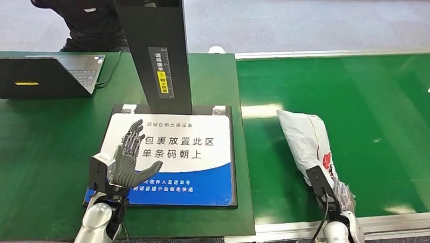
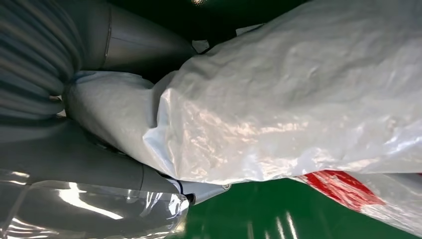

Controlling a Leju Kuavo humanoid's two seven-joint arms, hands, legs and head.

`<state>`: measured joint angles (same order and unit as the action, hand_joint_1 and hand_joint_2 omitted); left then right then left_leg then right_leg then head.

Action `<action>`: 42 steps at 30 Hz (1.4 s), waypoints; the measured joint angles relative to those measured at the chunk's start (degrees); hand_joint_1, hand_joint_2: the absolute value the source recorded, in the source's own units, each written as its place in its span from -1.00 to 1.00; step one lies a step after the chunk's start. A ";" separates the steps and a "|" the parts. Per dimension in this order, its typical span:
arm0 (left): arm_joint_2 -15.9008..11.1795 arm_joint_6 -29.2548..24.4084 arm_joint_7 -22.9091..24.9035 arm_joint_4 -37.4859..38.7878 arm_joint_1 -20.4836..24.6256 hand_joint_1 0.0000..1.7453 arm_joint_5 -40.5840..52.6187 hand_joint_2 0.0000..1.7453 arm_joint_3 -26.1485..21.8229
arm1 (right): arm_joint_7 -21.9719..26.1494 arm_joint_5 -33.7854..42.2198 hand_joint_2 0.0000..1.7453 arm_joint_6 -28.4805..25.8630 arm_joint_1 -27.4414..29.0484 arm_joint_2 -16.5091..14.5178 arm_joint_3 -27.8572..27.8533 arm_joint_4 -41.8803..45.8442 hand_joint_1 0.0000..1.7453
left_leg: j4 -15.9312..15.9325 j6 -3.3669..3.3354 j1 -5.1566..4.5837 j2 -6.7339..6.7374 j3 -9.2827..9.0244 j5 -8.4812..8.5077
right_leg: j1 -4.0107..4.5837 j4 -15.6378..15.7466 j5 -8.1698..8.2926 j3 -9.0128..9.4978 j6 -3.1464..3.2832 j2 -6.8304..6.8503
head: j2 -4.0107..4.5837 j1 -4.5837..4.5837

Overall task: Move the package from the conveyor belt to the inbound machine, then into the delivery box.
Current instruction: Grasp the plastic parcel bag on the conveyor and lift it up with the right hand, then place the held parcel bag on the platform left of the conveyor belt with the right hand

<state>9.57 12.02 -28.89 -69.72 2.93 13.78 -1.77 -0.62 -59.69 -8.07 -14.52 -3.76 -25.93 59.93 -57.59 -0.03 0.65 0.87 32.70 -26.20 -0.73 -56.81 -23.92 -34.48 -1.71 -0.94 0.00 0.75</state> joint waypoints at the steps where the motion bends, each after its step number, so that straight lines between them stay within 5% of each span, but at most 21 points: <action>1: 0.00 -0.03 -0.02 0.00 -0.02 -1.00 -0.03 1.00 -0.01 | 0.44 0.46 1.00 -0.49 0.14 -0.02 0.04 0.21 1.00 | 0.01 0.00 0.00 -0.01 0.01 0.00 | 0.00 -0.01 -0.02 -0.01 0.01 0.00 | 0.00 0.00; 5: 0.02 -0.19 -0.52 -0.14 -0.46 -1.00 -0.59 1.00 -0.05 | 4.15 2.83 1.00 -5.39 1.90 -0.79 0.14 2.61 1.00 | 0.02 0.00 0.01 -0.05 0.13 -0.01 | -0.03 -0.06 -0.07 -0.12 -0.01 0.02 | 0.00 0.01; 13: 0.97 -1.66 -3.16 -3.36 -1.32 -1.00 -3.09 1.00 -1.41 | 18.80 9.54 1.00 -22.15 7.87 -5.73 0.20 16.69 1.00 | 0.02 0.00 0.00 -0.06 0.42 -0.01 | -0.08 -0.14 -0.08 -0.43 -0.01 0.03 | 0.00 0.01; 21: 1.93 -2.63 -4.69 -6.37 -1.77 -1.00 -5.12 1.00 -3.71 | 27.86 11.49 1.00 -31.08 11.69 -8.80 3.43 28.36 1.00 | 0.02 0.00 0.00 -0.06 0.44 -0.01 | -0.08 -0.14 -0.08 -0.44 0.00 0.03 | 0.00 0.01; 31: 2.24 -4.48 -7.39 -8.25 -2.23 -1.00 -7.32 1.00 -6.41 | 25.96 -1.81 1.00 -26.36 12.57 -8.88 14.59 31.30 1.00 | 0.02 0.01 0.00 -0.06 0.42 0.00 | -0.08 -0.16 -0.08 -0.44 0.00 0.04 | 0.00 0.00; 42: 2.38 -4.02 -7.55 -8.70 -2.35 -1.00 -7.63 1.00 -7.33 | 24.45 -6.73 1.00 -25.35 12.48 -8.56 17.72 31.21 1.00 | 0.02 0.00 -0.01 -0.06 0.44 -0.02 | -0.10 -0.15 -0.09 -0.45 0.00 0.03 | 0.00 0.01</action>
<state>11.96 7.99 -36.44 -78.42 0.58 6.15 -9.10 23.83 -66.41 -33.42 -2.04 -12.32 -8.21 91.14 -57.57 -0.03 0.65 0.81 33.14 -26.22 -0.83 -56.97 -24.01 -34.93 -1.72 -0.91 0.00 0.76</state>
